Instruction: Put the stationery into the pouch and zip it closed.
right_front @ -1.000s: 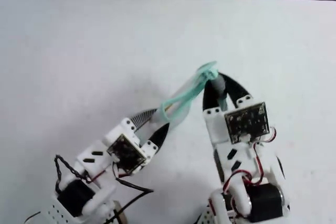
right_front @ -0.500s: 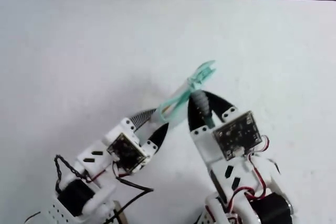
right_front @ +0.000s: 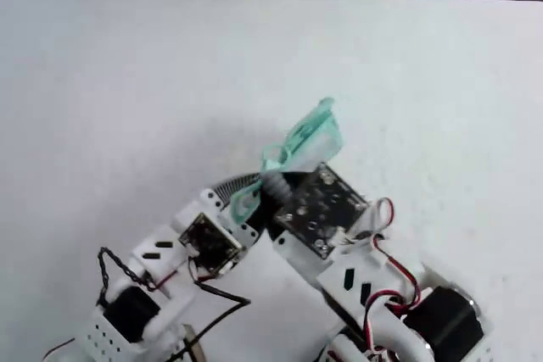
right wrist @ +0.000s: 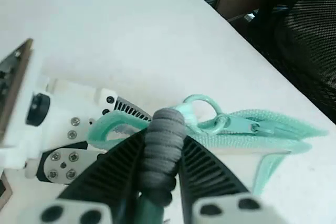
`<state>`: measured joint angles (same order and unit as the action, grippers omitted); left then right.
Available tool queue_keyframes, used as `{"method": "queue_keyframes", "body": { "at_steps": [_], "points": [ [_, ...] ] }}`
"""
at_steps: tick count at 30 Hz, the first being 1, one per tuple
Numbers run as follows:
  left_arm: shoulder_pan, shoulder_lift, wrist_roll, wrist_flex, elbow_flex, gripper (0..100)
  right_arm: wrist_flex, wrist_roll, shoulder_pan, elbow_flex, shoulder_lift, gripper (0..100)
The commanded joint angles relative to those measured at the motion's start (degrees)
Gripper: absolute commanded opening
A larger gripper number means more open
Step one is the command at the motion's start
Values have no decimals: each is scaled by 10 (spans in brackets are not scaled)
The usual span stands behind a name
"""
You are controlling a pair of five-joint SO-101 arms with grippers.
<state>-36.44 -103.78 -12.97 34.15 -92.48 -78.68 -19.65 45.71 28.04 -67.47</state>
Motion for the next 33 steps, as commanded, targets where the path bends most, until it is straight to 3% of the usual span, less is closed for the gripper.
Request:
{"method": "queue_keyframes", "body": {
  "at_steps": [1, 7, 14, 18, 25, 28, 33],
  "points": [
    [-3, -4, -3, -18, 7, 23, -22, -8, 32, -13, 23, 19],
    [-2, -4, -2, -13, 15, 23, -58, -65, 29, 9, 19, 19],
    [-2, -4, -1, 67, 73, 23, -14, -93, -80, 102, 19, 19],
    [-2, -4, -1, 68, 75, 23, -12, -98, -68, 150, 24, 28],
    [-2, -4, -1, 68, 73, 23, -36, -123, -102, 142, -22, 272],
    [-2, -4, -1, 68, 73, 23, -58, -131, -107, 81, -91, 280],
    [16, -4, -1, 64, 69, 23, -94, -205, -141, 5, -145, 280]
  ]
}}
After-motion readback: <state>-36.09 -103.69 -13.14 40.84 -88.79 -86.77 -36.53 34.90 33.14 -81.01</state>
